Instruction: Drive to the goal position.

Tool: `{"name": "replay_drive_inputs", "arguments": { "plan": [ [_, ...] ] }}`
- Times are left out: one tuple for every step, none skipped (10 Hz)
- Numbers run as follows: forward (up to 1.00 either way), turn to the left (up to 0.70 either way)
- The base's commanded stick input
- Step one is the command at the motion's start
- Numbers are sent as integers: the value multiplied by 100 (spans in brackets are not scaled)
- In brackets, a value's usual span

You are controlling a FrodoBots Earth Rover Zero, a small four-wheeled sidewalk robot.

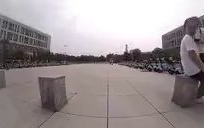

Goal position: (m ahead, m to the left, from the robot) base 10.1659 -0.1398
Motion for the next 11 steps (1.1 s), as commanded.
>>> {"name": "replay_drive_inputs", "arguments": {
  "plan": [
    [0,0],
    [0,0],
    [0,0],
    [0,0],
    [15,0],
    [72,0],
    [85,0],
    [85,0],
    [85,0],
    [85,0],
    [85,0]
  ]
}}
